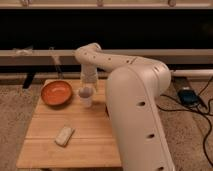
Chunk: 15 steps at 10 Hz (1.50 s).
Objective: Place the ceramic cup in the ceramic bowl
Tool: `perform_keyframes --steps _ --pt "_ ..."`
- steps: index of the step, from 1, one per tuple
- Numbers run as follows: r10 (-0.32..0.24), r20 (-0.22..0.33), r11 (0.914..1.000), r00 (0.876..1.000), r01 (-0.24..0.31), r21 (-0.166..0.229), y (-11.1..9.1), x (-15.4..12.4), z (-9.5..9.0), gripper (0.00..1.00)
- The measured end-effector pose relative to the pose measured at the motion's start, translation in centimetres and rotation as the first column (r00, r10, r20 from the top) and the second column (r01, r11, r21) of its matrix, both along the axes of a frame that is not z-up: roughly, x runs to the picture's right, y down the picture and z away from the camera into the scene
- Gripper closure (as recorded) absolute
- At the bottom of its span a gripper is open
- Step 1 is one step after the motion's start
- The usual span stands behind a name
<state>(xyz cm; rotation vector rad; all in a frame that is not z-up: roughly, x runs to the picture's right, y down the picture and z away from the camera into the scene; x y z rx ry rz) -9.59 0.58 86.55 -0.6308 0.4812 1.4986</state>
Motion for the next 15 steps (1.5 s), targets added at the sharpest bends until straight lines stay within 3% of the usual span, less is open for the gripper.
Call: perform_keyframes --steps 3,6,7,10,13,15 --pt "0.003 -0.004 1.0000 1.000 -0.003 -0.002 0.3 0.2 -0.3 0.35" --pt "-0.001 -0.050 0.9993 0.999 -0.001 -0.038 0.8 0.9 0.6 0.35" --pt "-0.005 -0.077 0.9983 0.997 0.000 -0.059 1.1 1.3 1.2 0.40" --pt "-0.047 -0.156 0.9916 0.987 0.027 -0.126 2.1 1.3 2.5 0.69" --pt "-0.058 -0.171 0.9891 0.984 0.033 -0.143 2.2 1.2 2.1 0.97" --pt "-0.079 -0.149 0.9897 0.986 0.059 -0.130 1.4 -0.1 1.0 1.00"
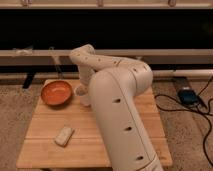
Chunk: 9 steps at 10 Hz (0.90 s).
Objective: Place the ceramic cup in the ceramic bowl
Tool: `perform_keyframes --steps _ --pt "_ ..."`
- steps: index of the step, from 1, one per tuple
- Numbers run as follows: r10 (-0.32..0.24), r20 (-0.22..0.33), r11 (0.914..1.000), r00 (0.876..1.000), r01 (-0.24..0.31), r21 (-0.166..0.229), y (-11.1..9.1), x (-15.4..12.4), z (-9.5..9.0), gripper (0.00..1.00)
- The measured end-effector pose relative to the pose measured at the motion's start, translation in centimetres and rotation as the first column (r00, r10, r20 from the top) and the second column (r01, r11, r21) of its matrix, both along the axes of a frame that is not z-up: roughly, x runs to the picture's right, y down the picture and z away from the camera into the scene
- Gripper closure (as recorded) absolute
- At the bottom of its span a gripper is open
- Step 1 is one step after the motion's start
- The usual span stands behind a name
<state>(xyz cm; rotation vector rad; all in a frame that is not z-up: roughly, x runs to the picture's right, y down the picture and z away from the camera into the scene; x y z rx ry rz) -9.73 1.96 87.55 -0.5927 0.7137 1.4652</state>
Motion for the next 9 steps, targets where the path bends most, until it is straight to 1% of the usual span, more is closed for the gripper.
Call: perform_keyframes --steps 1,2,3,5,7,8,9 --pt "-0.022 0.019 0.9996 1.000 0.022 0.016 -1.0 -1.0 -0.8 1.00" --pt "-0.049 0.049 0.9982 0.998 0.047 0.036 -2.5 -2.9 -1.8 1.00" --pt "-0.070 0.069 0.9965 0.995 0.066 0.052 -3.4 -4.2 -2.1 1.00" --pt "-0.103 0.121 0.9915 0.987 0.093 0.091 -5.9 -7.4 -2.9 1.00" --pt "-0.127 0.172 0.9863 0.977 0.106 0.126 -8.1 -10.3 -3.7 1.00" --pt "-0.137 0.189 0.9843 0.972 0.112 0.136 -8.6 -11.2 -3.7 0.99" --pt "-0.149 0.218 0.9825 0.965 0.119 0.143 -8.8 -12.8 -3.7 0.92"
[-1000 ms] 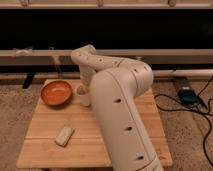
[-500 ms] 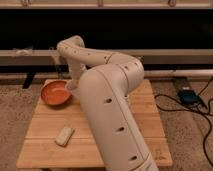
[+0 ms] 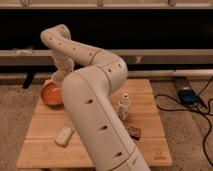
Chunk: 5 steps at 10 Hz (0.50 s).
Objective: Place the ceramic cup in the ceramic bowl
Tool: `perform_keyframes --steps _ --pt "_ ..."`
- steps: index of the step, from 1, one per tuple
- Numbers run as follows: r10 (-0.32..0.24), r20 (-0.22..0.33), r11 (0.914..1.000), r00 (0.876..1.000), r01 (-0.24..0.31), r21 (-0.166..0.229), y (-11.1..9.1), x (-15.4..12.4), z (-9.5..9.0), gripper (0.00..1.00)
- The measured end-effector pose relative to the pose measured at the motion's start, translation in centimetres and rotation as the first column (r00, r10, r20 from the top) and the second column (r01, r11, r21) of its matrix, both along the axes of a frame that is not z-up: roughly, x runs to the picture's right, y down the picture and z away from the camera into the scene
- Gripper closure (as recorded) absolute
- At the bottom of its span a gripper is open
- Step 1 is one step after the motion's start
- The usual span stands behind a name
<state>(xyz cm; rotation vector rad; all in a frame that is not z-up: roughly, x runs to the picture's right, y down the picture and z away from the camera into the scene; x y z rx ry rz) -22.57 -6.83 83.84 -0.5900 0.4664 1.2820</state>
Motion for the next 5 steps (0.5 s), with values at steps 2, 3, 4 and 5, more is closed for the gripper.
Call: perform_keyframes --steps 2,3,4,5 --pt "-0.017 0.048 0.9998 0.999 0.017 -0.012 1.0 -1.6 0.3 0.72" --pt "-0.022 0.078 0.9996 0.997 0.023 -0.017 1.9 -2.5 0.8 0.61" --pt "-0.030 0.112 0.9992 0.993 0.033 -0.021 2.7 -3.4 1.4 0.49" --pt "-0.037 0.125 0.9989 0.991 0.040 -0.023 3.0 -3.5 1.6 0.41"
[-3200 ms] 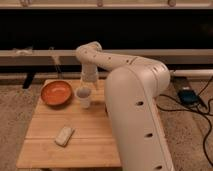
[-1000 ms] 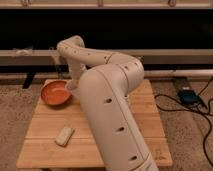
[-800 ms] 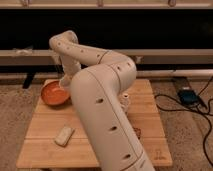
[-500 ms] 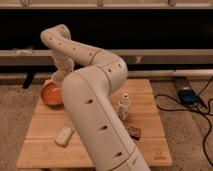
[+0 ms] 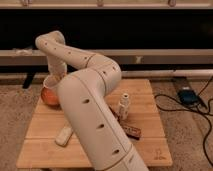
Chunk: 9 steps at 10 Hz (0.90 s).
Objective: Place the ceramic cup in the ceramic bowl
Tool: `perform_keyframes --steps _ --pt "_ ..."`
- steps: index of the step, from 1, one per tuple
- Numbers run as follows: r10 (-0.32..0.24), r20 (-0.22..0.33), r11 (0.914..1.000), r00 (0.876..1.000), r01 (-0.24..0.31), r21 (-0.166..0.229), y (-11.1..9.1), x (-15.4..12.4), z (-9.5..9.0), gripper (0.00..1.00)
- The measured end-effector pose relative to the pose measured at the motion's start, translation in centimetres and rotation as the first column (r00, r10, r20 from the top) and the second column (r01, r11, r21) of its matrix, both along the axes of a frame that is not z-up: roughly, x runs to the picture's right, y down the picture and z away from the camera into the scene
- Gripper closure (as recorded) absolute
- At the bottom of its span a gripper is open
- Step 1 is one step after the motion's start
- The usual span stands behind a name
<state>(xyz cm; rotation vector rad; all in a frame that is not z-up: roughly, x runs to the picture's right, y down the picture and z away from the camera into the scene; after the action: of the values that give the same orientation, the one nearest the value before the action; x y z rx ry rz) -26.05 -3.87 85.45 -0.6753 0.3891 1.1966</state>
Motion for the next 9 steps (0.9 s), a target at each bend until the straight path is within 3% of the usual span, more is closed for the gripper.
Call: perform_keyframes --steps 2,3,6,9 --pt "-0.002 0.029 1.0000 1.000 0.002 0.006 -0.1 -0.3 0.3 0.23" --pt "-0.002 0.048 0.9999 0.999 0.001 0.016 -0.1 -0.7 0.2 0.20" --pt "0.021 0.096 0.9978 0.995 -0.027 0.060 -1.2 -0.6 -0.5 0.20" --pt "0.046 0.132 0.9926 0.990 -0.061 0.105 -3.2 0.0 -2.7 0.20"
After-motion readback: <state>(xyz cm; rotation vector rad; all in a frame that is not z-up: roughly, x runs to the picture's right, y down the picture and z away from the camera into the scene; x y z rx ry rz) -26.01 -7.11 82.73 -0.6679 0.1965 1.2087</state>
